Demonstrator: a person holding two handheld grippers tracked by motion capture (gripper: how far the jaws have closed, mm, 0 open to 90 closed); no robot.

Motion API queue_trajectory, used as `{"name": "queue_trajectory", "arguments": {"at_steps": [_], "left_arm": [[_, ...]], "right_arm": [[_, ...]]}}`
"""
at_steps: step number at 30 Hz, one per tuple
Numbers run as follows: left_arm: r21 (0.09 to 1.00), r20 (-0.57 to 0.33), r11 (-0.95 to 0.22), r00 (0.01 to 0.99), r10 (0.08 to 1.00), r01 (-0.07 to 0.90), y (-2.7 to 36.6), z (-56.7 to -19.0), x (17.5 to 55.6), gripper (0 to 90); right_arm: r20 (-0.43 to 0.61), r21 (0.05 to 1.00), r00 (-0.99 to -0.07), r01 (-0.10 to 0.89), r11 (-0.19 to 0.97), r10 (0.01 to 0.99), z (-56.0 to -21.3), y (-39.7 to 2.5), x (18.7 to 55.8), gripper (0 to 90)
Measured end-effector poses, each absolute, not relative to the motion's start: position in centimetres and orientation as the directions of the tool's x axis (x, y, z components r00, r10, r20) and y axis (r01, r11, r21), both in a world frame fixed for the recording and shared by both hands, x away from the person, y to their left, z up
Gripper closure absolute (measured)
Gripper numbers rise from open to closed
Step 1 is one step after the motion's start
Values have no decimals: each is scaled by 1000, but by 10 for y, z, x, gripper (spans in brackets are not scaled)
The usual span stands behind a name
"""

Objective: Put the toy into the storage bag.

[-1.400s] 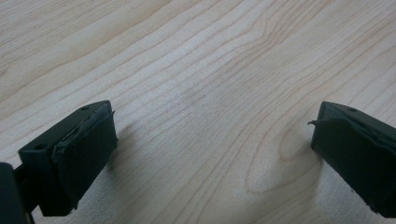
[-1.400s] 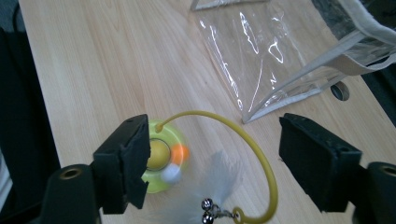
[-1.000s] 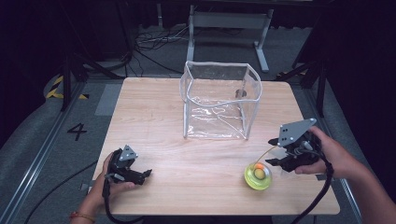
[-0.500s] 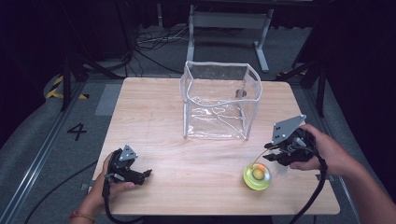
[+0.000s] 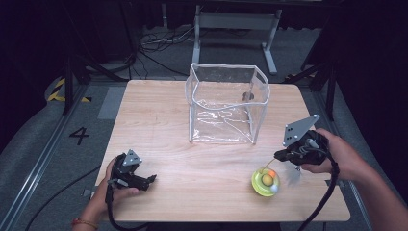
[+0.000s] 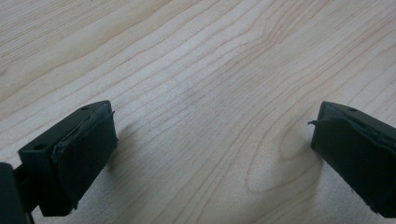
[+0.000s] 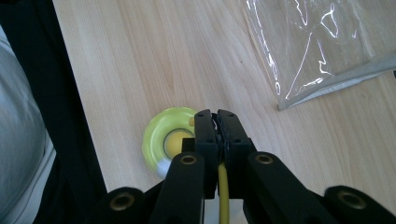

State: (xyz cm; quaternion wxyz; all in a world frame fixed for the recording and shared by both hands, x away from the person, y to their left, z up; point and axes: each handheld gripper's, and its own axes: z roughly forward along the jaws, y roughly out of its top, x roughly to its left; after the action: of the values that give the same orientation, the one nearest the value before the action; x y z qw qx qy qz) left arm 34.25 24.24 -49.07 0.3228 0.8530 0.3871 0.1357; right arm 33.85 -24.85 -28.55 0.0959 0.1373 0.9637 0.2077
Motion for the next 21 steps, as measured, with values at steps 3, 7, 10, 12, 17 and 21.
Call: {"name": "queue_trajectory", "arguments": {"at_steps": [3, 7, 10, 12, 17, 21], "left_arm": [[657, -18, -492, 664, 748, 572, 242, -491, 343, 5], [656, -18, -492, 664, 748, 572, 242, -491, 343, 5], [656, -18, -493, 664, 747, 572, 242, -491, 343, 5], [657, -20, -492, 664, 747, 572, 242, -491, 343, 5], [657, -19, -492, 664, 748, 572, 242, -491, 343, 5], [656, -18, -492, 663, 748, 573, 242, -491, 342, 5]], "right_arm": [[-132, 424, -939, 235, 875, 316, -282, -250, 340, 883], [-147, 415, -933, 243, 877, 328, -277, -251, 341, 884], [-159, 411, -927, 250, 877, 339, -270, -253, 343, 884], [-167, 410, -920, 262, 873, 355, -263, -257, 347, 884], [-166, 409, -912, 284, 867, 376, -254, -264, 354, 884], [-169, 405, -904, 299, 864, 392, -245, -270, 361, 883]]}}
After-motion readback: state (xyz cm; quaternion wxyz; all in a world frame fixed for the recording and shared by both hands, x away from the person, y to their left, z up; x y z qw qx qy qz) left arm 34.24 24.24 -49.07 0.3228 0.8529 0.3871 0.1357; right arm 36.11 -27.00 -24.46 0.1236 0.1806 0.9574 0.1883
